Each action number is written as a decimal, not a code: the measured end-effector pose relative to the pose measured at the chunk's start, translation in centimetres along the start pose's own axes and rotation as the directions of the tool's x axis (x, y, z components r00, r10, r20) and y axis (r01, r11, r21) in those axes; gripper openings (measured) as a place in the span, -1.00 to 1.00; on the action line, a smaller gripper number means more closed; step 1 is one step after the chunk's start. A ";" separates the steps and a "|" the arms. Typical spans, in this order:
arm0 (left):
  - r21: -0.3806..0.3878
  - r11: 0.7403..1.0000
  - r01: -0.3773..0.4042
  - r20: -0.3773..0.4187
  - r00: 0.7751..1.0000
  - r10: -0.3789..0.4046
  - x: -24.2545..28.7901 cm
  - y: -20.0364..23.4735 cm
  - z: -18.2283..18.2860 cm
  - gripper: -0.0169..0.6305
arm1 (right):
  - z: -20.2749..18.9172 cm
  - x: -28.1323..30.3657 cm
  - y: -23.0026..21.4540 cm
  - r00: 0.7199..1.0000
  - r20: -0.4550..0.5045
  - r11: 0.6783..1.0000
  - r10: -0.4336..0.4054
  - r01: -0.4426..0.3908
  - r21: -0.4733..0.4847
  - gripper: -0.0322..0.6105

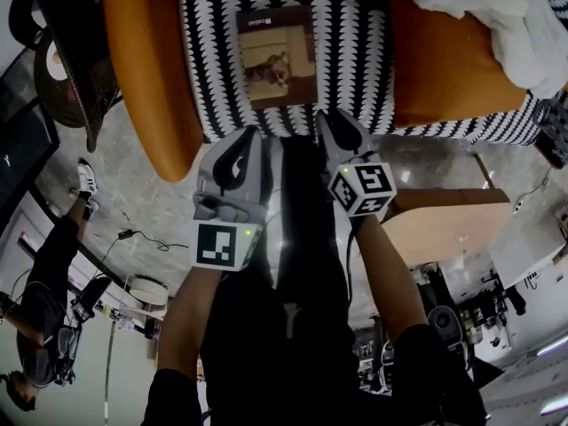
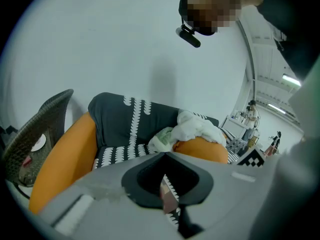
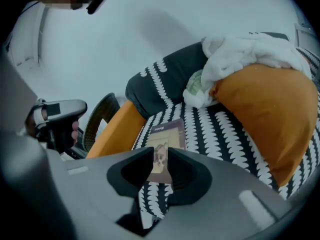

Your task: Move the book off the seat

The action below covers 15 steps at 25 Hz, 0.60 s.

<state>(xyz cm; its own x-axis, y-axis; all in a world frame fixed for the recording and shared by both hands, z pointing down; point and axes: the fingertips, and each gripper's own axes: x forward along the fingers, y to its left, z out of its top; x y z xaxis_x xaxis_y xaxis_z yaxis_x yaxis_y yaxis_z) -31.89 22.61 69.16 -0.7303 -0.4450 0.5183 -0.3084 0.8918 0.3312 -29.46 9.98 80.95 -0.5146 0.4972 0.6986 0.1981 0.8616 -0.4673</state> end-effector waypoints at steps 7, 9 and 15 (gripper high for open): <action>-0.012 1.000 -0.005 -0.016 1.000 0.005 2.0 0.9 -1.5 -0.93 | -4.1 4.1 -2.2 0.993 -0.115 0.998 0.040 -0.034 0.051 -0.33; -0.019 1.000 -0.012 -0.023 1.000 0.011 2.2 1.4 -1.9 -0.93 | -5.0 5.4 -3.4 0.989 -0.137 0.994 0.051 -0.037 0.105 -0.20; -0.029 1.000 -0.010 -0.031 0.999 0.009 1.3 2.4 -2.7 -0.93 | -7.5 7.8 -4.1 0.976 -0.196 0.988 0.093 -0.066 0.140 -0.11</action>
<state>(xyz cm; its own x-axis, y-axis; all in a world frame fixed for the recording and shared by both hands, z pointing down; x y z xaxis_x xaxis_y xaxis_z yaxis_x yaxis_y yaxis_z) -31.91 24.01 72.77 -0.7137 -0.4395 0.5454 -0.2832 0.8933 0.3491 -28.06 11.08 92.39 -0.3204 0.5856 0.7446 0.1133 0.8041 -0.5837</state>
